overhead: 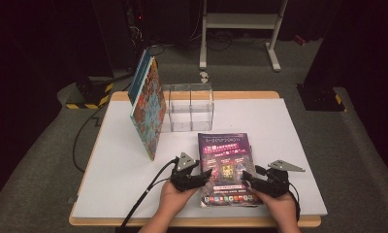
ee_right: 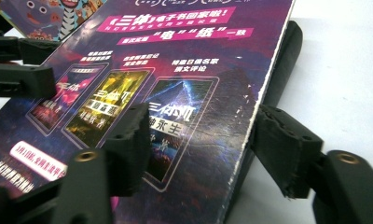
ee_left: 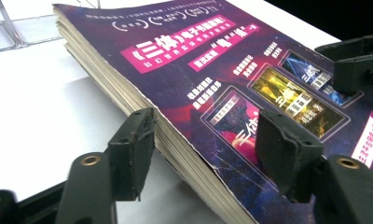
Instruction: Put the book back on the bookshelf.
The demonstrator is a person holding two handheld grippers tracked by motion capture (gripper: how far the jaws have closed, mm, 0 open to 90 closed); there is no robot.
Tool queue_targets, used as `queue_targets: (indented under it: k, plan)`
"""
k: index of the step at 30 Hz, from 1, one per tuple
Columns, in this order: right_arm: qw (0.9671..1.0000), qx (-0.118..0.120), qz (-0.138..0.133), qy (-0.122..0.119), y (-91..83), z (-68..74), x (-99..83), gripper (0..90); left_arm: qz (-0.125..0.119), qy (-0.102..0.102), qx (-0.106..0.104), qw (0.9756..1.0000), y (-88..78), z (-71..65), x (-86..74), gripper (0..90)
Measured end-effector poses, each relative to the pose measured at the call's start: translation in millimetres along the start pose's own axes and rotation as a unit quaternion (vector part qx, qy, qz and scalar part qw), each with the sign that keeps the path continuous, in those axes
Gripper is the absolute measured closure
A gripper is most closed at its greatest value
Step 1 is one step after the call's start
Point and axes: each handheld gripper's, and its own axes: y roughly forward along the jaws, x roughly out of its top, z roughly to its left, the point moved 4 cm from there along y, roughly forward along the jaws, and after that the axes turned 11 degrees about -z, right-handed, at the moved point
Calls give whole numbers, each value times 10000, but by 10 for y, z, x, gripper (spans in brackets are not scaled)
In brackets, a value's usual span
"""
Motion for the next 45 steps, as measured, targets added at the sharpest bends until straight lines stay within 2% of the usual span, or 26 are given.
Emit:
queue_targets:
  k: [3, 7, 8, 10, 14, 15, 16, 18, 19, 20, 21, 22, 24, 26, 27, 28, 30, 34, 38, 42, 45]
  plan:
    - [9999, -80, 76, -108, -80, 44, -19, 391, -38, 126, -63, 9999, 13, -25, 3, 385]
    - [9995, -111, 100, -275, -262, 96, -83, 405, -48, 187, -161, 9997, 38, -64, 17, 406]
    - [9995, -109, 71, -286, -286, 96, -85, 397, -13, 148, -173, 9997, 54, -62, 11, 405]
    - [9997, -68, 14, -222, -300, 84, -66, 344, 46, -73, -223, 9997, 94, -47, -13, 327]
    - [9998, -124, 44, -113, -134, 15, -18, 263, 151, -384, -175, 9990, 176, 8, -29, 153]
    - [9999, -111, 71, -12, -99, -12, -10, 251, 230, -597, -280, 9976, 216, 30, -35, 135]
    - [9998, -65, 134, 135, -35, -58, 4, 238, 274, -726, -335, 9964, 244, 43, -37, 121]
    - [9994, -11, 229, 268, 49, -108, 16, 215, 336, -871, -467, 9945, 313, 67, -50, 90]
    - [9989, 66, 254, 395, 86, -130, 20, 215, 380, -1068, -565, 9919, 358, 75, -54, 81]
    - [9984, 138, 270, 471, 106, -128, 16, 222, 405, -1131, -603, 9909, 370, 71, -56, 82]
    - [9984, 153, 270, 469, 108, -124, 13, 223, 407, -1159, -740, 9897, 383, 63, -55, 96]
    - [9984, 143, 266, 475, 105, -112, 8, 226, 381, -1146, -809, 9894, 375, 40, -46, 137]
    - [9987, 150, 242, 413, 91, -97, 6, 263, 349, -1013, -772, 9912, 342, 5, -25, 185]
    - [9990, 161, 241, 326, 67, -58, 17, 335, 300, -899, -708, 9930, 298, -3, 1, 289]
    - [9996, 84, 209, 189, 53, -39, 30, 374, 255, -785, -669, 9943, 272, 0, 19, 332]
    - [9998, 15, 151, 98, 30, -25, 50, 454, 198, -694, -645, 9953, 244, 5, 39, 404]
    - [10000, 32, 65, 4, -19, -10, 95, 576, 176, -627, -622, 9959, 195, 12, 73, 526]
    - [9998, 106, -11, -155, -62, 69, 159, 669, 27, -492, -641, 9967, 95, 18, 124, 671]
    - [9994, 163, -120, -264, -73, 174, 256, 698, -158, -286, -577, 9978, -29, 25, 177, 703]
    - [9986, 281, -224, -375, -38, 332, 375, 720, -409, -259, -437, 9979, -220, 146, 262, 732]
    - [9977, 379, -314, -468, 36, 492, 479, 728, -583, -171, -240, 9979, -388, 258, 331, 749]
